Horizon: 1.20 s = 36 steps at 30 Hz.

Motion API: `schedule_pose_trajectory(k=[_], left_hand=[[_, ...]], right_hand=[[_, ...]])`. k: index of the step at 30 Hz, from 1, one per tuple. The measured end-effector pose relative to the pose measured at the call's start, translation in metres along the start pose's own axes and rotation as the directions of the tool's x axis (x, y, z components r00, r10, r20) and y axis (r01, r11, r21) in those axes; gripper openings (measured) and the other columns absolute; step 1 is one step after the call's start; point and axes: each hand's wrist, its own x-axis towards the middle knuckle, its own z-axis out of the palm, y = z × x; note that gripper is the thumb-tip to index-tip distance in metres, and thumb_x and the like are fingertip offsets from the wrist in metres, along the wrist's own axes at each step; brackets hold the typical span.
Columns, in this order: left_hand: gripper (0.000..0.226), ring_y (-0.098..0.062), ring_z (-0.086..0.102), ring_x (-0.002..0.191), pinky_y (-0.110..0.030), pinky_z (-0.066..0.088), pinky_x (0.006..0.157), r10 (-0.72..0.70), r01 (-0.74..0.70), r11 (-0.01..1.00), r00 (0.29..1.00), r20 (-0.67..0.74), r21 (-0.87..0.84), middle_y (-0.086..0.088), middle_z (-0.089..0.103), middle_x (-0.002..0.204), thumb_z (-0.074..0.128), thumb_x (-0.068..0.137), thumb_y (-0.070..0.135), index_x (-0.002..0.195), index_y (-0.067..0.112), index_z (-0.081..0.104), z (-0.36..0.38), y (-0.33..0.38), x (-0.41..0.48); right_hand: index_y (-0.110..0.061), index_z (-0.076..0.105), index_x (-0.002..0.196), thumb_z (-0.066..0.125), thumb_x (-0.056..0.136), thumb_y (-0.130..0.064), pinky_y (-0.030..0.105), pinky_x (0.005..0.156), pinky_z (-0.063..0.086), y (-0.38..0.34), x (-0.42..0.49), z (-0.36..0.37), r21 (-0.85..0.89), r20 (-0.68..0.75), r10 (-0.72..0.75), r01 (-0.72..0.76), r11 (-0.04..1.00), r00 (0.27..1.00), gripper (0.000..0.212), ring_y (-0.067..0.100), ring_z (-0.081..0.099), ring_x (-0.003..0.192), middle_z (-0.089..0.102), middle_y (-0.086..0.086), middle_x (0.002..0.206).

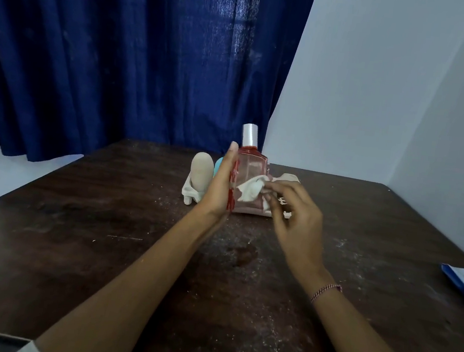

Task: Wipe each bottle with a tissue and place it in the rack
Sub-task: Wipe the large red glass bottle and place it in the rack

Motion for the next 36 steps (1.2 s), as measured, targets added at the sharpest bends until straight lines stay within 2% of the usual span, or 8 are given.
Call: schedule_pose_trajectory(k=[3,7,13,19,23,28,33,36], left_hand=[[0.068,-0.025,0.067,0.081,-0.037,0.053,0.079,0.009,-0.018,0.98,0.999,-0.047,-0.197,-0.014,0.069,0.09,0.033,0.093,0.059,0.111,-0.002,0.058,-0.002,0.0,0.005],[0.085,-0.029,0.065,0.085,-0.036,0.056,0.077,-0.052,0.063,0.864,0.998,0.035,-0.5,-0.022,0.063,0.101,0.03,0.086,0.069,0.131,-0.001,0.046,0.0,-0.003,0.005],[0.086,-0.028,0.065,0.093,-0.038,0.046,0.096,-0.119,0.222,0.733,0.972,0.201,-0.643,-0.015,0.065,0.101,0.03,0.081,0.074,0.116,-0.001,0.053,0.0,-0.012,0.003],[0.078,-0.034,0.064,0.088,-0.042,0.055,0.08,-0.076,0.087,0.674,0.996,0.047,-0.733,-0.024,0.064,0.097,0.031,0.087,0.067,0.127,0.002,0.05,0.004,-0.004,0.008],[0.078,-0.032,0.063,0.088,-0.043,0.055,0.081,-0.096,0.091,0.682,0.995,0.034,-0.725,-0.022,0.063,0.099,0.034,0.086,0.067,0.131,0.004,0.048,0.004,-0.005,0.008],[0.074,-0.028,0.068,0.079,-0.038,0.057,0.075,-0.086,0.09,0.821,0.996,0.033,-0.564,-0.02,0.065,0.094,0.033,0.088,0.068,0.107,0.001,0.06,0.002,-0.005,0.005],[0.082,-0.027,0.068,0.079,-0.036,0.057,0.072,-0.059,0.061,0.921,0.998,0.016,-0.385,-0.019,0.067,0.092,0.025,0.09,0.067,0.123,-0.002,0.054,-0.002,0.0,0.006],[0.079,-0.026,0.069,0.081,-0.039,0.057,0.075,-0.031,0.021,0.956,0.999,-0.029,-0.294,-0.018,0.068,0.095,0.027,0.089,0.065,0.125,0.001,0.052,-0.005,0.0,0.007]], right_hand=[[-0.009,0.066,0.107,0.061,0.087,-0.002,0.036,0.084,0.053,-0.007,-0.001,0.001,0.046,0.006,-0.042,0.042,0.998,0.999,0.022,0.013,0.057,0.102,0.06,0.001,0.106],[-0.004,0.068,0.099,0.059,0.086,-0.002,0.025,0.087,0.047,-0.02,0.0,0.002,-0.003,-0.059,-0.151,0.151,0.988,0.987,0.016,0.013,0.052,0.1,0.054,0.006,0.103],[-0.004,0.069,0.096,0.069,0.081,-0.004,0.018,0.091,0.04,-0.026,-0.003,0.004,-0.16,0.048,-0.388,0.391,0.907,0.92,0.014,0.015,0.054,0.096,0.064,0.01,0.099],[-0.002,0.069,0.098,0.065,0.083,-0.001,0.026,0.089,0.047,-0.014,0.004,-0.008,-0.192,-0.065,-0.284,0.267,0.944,0.957,0.015,0.018,0.055,0.098,0.065,0.012,0.101],[0.0,0.069,0.099,0.065,0.084,-0.004,0.025,0.09,0.047,-0.013,0.003,-0.007,-0.18,-0.044,-0.284,0.272,0.945,0.958,0.016,0.017,0.055,0.099,0.065,0.013,0.101],[-0.002,0.067,0.105,0.061,0.087,-0.009,0.023,0.097,0.043,-0.015,-0.004,0.003,-0.064,0.204,-0.441,0.461,0.885,0.874,0.02,0.016,0.057,0.102,0.066,0.011,0.105],[-0.007,0.07,0.1,0.064,0.083,-0.015,0.02,0.087,0.048,-0.002,0.0,-0.002,0.025,0.365,-0.347,0.363,0.931,0.864,0.02,0.011,0.06,0.093,0.068,0.004,0.099],[-0.01,0.072,0.093,0.071,0.08,-0.016,0.021,0.075,0.053,0.012,0.004,-0.008,0.046,0.612,-0.231,0.258,0.965,0.757,0.014,0.006,0.062,0.08,0.069,0.0,0.09]])
